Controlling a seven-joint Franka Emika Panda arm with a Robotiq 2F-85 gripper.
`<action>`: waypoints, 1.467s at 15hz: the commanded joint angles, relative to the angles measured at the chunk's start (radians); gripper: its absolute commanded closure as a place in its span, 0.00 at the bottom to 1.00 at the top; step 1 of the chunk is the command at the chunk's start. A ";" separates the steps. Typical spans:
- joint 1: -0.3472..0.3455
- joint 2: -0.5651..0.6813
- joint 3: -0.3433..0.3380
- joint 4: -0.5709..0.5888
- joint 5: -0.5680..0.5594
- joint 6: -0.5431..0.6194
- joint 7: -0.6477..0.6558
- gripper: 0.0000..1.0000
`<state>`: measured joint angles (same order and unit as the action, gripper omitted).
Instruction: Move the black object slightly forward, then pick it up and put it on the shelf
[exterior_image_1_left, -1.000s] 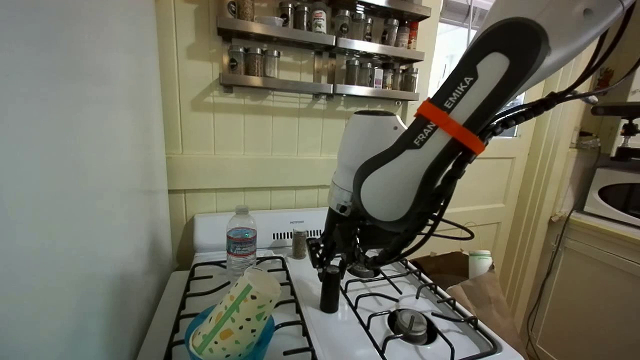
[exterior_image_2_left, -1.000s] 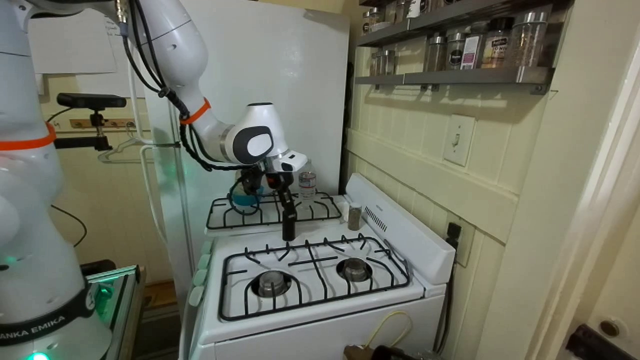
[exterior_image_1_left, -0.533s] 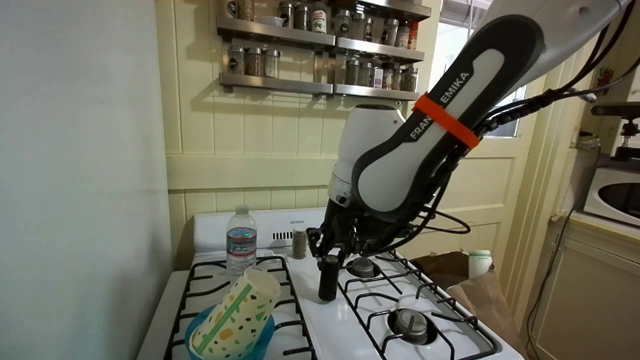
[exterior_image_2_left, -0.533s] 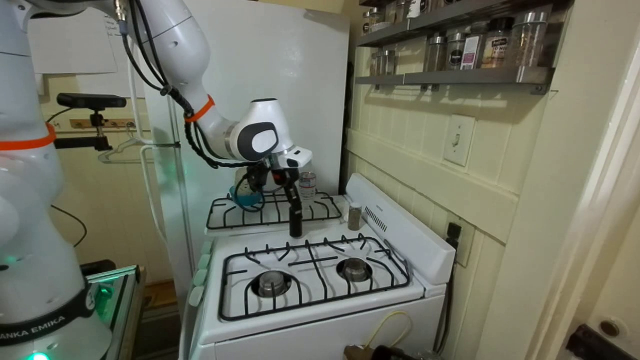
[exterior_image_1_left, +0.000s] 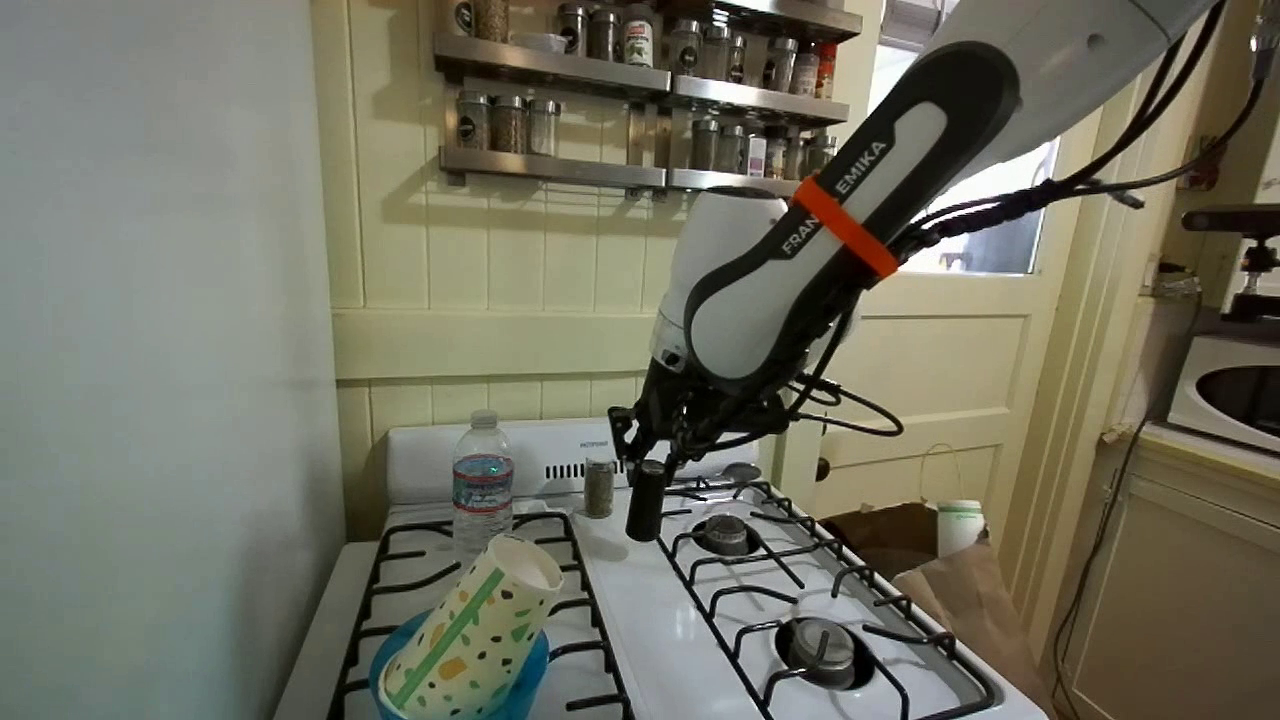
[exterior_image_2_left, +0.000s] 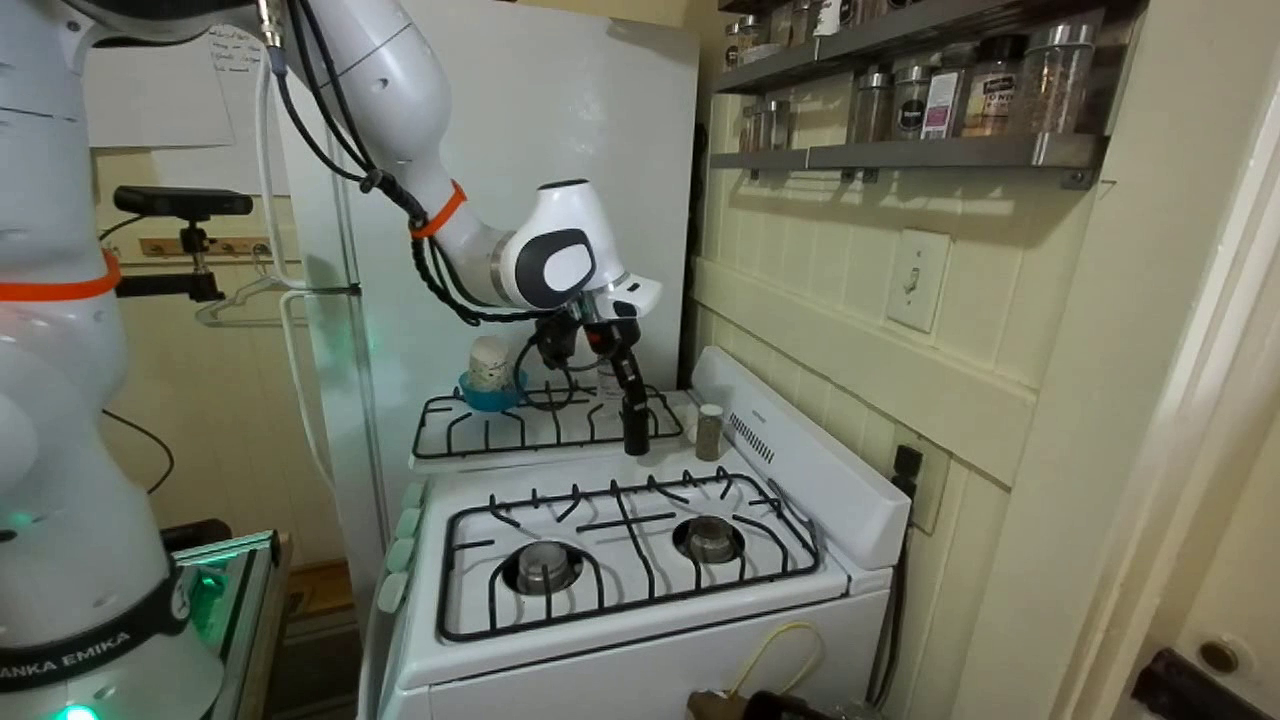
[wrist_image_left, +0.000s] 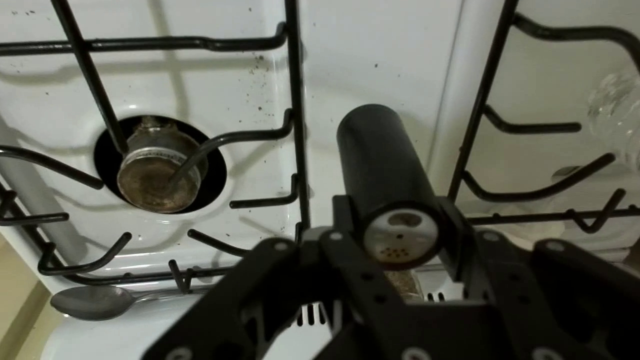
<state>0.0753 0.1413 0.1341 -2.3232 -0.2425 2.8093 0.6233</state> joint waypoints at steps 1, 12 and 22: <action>0.050 0.092 -0.055 0.119 0.024 -0.061 0.013 0.82; 0.133 0.238 -0.127 0.303 0.103 -0.149 0.005 0.82; 0.174 0.203 -0.163 0.275 0.105 -0.169 0.011 0.00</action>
<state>0.2295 0.3881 -0.0169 -2.0140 -0.1525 2.6690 0.6284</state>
